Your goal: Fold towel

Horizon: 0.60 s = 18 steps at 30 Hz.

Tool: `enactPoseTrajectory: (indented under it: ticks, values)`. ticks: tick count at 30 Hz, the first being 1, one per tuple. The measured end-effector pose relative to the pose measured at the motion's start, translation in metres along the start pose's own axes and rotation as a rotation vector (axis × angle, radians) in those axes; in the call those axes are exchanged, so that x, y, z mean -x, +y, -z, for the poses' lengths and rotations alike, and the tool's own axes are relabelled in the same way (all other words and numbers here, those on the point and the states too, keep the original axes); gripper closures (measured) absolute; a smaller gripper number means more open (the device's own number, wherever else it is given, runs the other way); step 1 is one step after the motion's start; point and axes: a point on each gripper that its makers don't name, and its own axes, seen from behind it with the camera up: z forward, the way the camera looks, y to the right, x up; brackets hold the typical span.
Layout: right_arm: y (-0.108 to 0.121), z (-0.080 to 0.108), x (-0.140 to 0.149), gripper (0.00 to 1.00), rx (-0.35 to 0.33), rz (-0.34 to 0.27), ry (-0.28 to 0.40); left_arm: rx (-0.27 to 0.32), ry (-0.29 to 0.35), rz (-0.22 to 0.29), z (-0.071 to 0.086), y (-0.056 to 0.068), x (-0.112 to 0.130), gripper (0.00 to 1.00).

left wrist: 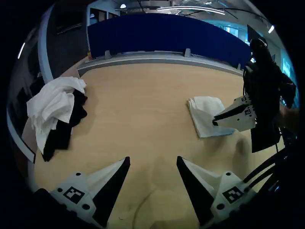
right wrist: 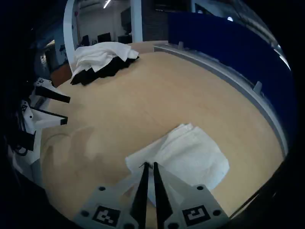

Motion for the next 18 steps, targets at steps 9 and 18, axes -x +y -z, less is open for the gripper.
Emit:
enactPoseTrajectory:
  ticks: [9, 18]
  values:
    - [0.008, 0.01, 0.001, 0.32, 0.023, -0.023, 0.015, 0.002, 0.003, -0.008, 0.0, 0.004, -0.004, 0.1]
    - [0.017, 0.021, 0.012, 0.28, 0.053, -0.049, 0.011, -0.002, 0.005, -0.011, 0.0, 0.004, -0.008, 0.1]
